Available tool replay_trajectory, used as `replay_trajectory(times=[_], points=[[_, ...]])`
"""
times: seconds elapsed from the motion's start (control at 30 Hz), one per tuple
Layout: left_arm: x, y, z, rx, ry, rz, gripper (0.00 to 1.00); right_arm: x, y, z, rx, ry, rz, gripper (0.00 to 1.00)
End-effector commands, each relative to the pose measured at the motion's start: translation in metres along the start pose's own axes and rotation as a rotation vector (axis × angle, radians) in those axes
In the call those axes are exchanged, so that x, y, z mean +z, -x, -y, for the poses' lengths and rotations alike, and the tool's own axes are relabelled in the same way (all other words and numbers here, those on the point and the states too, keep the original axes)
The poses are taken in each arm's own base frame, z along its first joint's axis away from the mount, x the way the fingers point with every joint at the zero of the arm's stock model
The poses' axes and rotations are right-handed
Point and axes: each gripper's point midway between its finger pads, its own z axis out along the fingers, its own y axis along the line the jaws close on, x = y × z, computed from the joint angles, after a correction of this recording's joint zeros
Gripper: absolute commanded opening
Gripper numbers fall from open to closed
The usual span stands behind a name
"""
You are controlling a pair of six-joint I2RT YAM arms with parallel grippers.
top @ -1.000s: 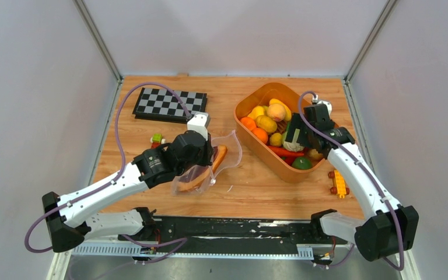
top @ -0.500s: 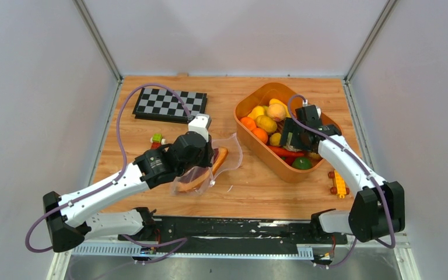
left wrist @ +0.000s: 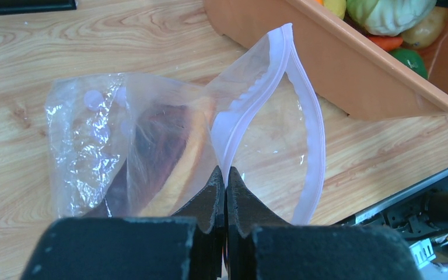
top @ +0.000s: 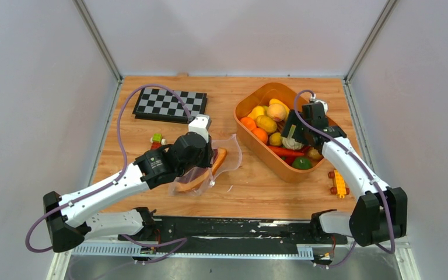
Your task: Place the food in the zip-top bag and seal the zipper
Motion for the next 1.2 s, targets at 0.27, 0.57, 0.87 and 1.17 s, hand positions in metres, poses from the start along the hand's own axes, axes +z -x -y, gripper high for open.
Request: replay_trajectory(times=[0.27,0.57,0.87,1.17], points=[[-0.005,0.011,0.001,-0.016,-0.013,0.044,0.0,0.018,0.006,0.001,0.093,-0.001,0.036,0.95],[-0.003,0.011,0.003,-0.017,-0.018,0.041,0.0,-0.007,0.016,-0.006,0.065,0.069,0.095,0.53],[-0.001,0.01,0.002,-0.023,-0.014,0.043,0.0,-0.058,0.037,-0.023,0.114,0.226,0.242,0.34],[-0.001,0.012,0.002,-0.051,-0.021,0.069,0.0,-0.097,0.034,-0.054,0.155,0.449,0.238,0.31]])
